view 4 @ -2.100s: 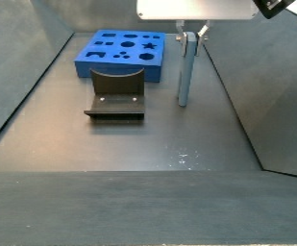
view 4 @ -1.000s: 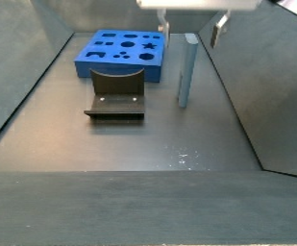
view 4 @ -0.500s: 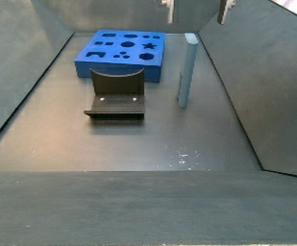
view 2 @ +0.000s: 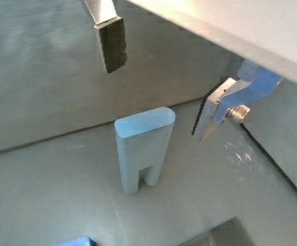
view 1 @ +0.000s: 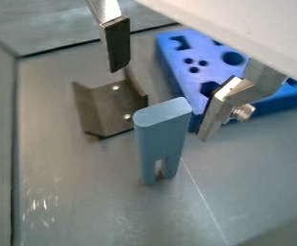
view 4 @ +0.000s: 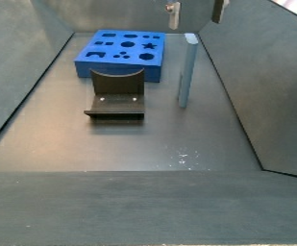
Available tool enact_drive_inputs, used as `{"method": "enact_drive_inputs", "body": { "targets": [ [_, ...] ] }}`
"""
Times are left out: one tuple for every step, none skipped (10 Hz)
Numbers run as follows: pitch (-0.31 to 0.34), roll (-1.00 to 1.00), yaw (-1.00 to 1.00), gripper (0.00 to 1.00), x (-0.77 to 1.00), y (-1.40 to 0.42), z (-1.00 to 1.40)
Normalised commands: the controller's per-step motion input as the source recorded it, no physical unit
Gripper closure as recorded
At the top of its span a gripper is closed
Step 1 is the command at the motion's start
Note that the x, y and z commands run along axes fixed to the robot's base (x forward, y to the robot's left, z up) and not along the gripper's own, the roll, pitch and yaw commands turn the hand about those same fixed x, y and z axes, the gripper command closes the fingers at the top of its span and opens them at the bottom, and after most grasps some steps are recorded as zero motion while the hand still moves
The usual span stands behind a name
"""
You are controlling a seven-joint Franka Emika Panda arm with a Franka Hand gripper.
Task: Pick up the square-circle object. Move up. Rotate the square-circle object. Place the square-circle object on the fixture. Regrasp the square-circle object. Move to above the board. Insert the square-circle object.
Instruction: Rotate the square-circle object.
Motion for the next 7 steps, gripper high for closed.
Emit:
{"method": "enact_drive_inputs", "body": {
  "targets": [
    [0.004,-0.01,1.0,0.0,0.04,0.0,-0.04],
    [0.005,-0.01,1.0,0.0,0.04,0.0,-0.03],
    [0.005,-0.01,1.0,0.0,0.04,0.0,-0.03],
    [0.005,-0.01,1.0,0.0,0.04,0.0,-0.03],
    [0.005,-0.01,1.0,0.0,0.04,0.0,-0.03],
    [0.005,-0.01,1.0,0.0,0.04,0.0,-0.03],
    [0.005,-0.01,1.0,0.0,0.04,0.0,-0.03]
  ]
}}
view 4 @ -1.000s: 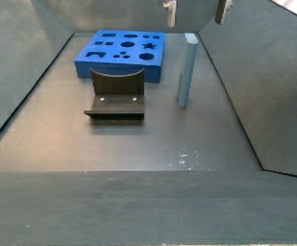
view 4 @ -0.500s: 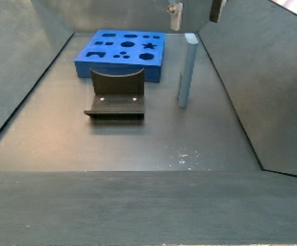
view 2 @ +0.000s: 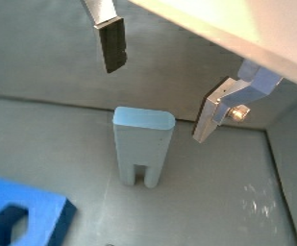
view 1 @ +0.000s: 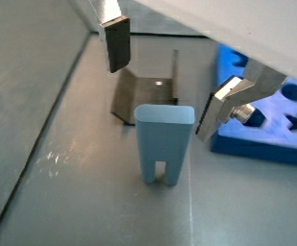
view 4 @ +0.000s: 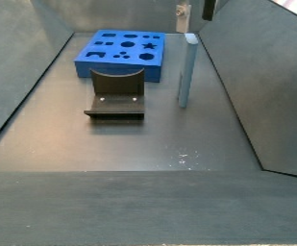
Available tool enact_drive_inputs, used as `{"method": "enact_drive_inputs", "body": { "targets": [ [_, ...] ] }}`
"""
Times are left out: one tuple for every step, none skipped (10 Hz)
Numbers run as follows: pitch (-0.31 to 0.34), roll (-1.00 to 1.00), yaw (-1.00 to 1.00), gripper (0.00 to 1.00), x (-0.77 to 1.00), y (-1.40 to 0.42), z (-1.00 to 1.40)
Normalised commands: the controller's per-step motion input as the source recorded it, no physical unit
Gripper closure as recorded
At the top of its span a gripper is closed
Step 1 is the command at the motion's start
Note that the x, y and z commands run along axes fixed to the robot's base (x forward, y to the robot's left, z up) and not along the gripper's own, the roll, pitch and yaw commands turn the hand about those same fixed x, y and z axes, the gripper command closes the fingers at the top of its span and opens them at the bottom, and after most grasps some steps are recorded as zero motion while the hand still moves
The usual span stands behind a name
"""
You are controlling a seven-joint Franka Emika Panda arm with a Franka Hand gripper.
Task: Pick up the square-circle object. Move up. Rotate the square-circle object. Place the square-circle object on the fixture. Regrasp the square-circle object. Move to above the board. Insert the square-circle object.
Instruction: Rotate the square-circle object.
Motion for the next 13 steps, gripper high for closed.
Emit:
{"method": "enact_drive_inputs", "body": {
  "targets": [
    [0.005,-0.01,1.0,0.0,0.04,0.0,-0.03],
    [0.005,-0.01,1.0,0.0,0.04,0.0,-0.03],
    [0.005,-0.01,1.0,0.0,0.04,0.0,-0.03],
    [0.005,-0.01,1.0,0.0,0.04,0.0,-0.03],
    [0.006,-0.01,1.0,0.0,0.04,0.0,-0.03],
    [0.006,-0.01,1.0,0.0,0.04,0.0,-0.03],
    [0.006,-0.01,1.0,0.0,0.04,0.0,-0.03],
    [0.006,-0.01,1.0,0.0,0.04,0.0,-0.03],
    [0.006,-0.01,1.0,0.0,0.04,0.0,-0.03],
    [0.007,-0.01,1.0,0.0,0.04,0.0,-0.03],
    [0.007,-0.01,1.0,0.0,0.04,0.0,-0.02],
    [0.007,-0.01,1.0,0.0,0.04,0.0,-0.02],
    [0.008,-0.02,1.0,0.0,0.04,0.0,-0.02]
  ]
}}
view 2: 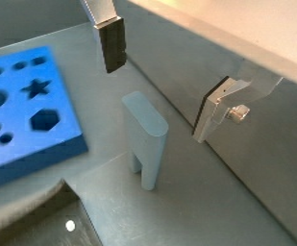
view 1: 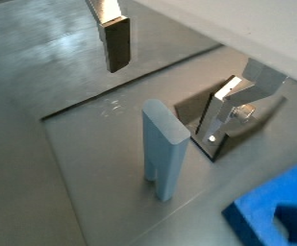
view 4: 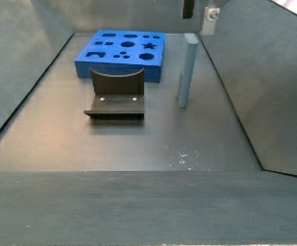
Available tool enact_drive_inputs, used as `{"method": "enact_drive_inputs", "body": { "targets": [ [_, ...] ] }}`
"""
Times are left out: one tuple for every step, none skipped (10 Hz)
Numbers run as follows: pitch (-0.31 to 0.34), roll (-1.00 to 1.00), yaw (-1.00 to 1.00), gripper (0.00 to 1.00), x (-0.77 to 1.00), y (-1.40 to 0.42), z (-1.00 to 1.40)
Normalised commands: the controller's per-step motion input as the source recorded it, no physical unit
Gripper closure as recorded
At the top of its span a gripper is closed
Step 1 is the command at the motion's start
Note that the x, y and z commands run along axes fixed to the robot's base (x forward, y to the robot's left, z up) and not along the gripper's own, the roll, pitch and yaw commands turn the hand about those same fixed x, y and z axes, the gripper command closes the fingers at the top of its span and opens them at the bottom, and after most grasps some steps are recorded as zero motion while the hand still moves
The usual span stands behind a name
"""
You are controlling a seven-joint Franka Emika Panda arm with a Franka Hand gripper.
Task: Pick up the square-circle object. Move up. Rotate the square-circle object. Place the square-circle object on the fixture. Regrasp the square-circle object. Move to above the board. Insert the square-circle object.
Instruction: Rotate the square-circle object.
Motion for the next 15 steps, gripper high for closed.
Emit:
{"method": "enact_drive_inputs", "body": {
  "targets": [
    [0.008,-0.02,1.0,0.0,0.04,0.0,-0.02],
    [0.008,-0.02,1.0,0.0,0.04,0.0,-0.02],
    [0.009,-0.02,1.0,0.0,0.04,0.0,-0.02],
    [0.009,-0.02,1.0,0.0,0.04,0.0,-0.02],
    [0.01,-0.02,1.0,0.0,0.04,0.0,-0.02],
    [0.011,-0.02,1.0,0.0,0.04,0.0,-0.02],
    [0.012,-0.02,1.0,0.0,0.04,0.0,-0.02],
    [0.012,-0.03,1.0,0.0,0.04,0.0,-0.02],
    [0.014,-0.03,1.0,0.0,0.04,0.0,-0.02],
    [0.015,-0.03,1.0,0.0,0.04,0.0,-0.02],
    [0.016,-0.03,1.0,0.0,0.04,0.0,-0.02],
    [0.019,-0.04,1.0,0.0,0.04,0.0,-0.02],
    [0.021,-0.04,1.0,0.0,0.04,0.0,-0.02],
    [0.024,-0.05,1.0,0.0,0.04,0.0,-0.02],
    [0.03,-0.06,1.0,0.0,0.05,0.0,-0.02]
  ]
}}
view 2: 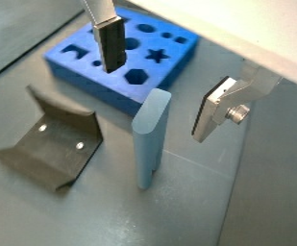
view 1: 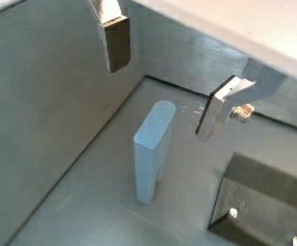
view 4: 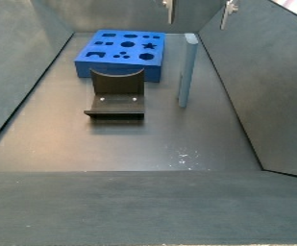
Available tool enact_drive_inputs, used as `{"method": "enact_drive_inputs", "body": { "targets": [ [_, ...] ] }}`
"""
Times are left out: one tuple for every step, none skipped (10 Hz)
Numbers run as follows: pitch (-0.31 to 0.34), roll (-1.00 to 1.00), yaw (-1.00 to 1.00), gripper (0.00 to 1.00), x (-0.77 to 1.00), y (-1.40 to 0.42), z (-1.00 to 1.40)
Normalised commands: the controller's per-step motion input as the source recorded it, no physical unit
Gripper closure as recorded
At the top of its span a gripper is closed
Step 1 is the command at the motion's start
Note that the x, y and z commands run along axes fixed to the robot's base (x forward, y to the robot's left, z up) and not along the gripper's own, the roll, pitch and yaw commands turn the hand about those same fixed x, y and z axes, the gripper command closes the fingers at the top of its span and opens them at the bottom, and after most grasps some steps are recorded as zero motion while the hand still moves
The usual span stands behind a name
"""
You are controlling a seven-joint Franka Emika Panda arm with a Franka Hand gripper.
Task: Pick up the square-circle object. Move up. Rotate the square-circle object. Place the square-circle object on the fixture. Regrasp the square-circle object. Move to above the board. Insert the square-circle object.
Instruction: Rotate the square-circle object.
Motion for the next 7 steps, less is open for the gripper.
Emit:
{"method": "enact_drive_inputs", "body": {
  "targets": [
    [0.036,-0.08,1.0,0.0,0.05,0.0,-0.02],
    [0.04,-0.08,0.85,0.0,0.05,0.0,-0.02],
    [0.039,-0.08,0.61,0.0,0.05,0.0,-0.02],
    [0.039,-0.08,0.46,0.0,0.05,0.0,-0.02],
    [0.038,-0.08,0.21,0.0,0.05,0.0,-0.01],
    [0.038,-0.08,0.12,0.0,0.0,0.14,-1.0],
    [0.024,-0.08,0.08,0.0,0.01,0.14,-1.0]
  ]
}}
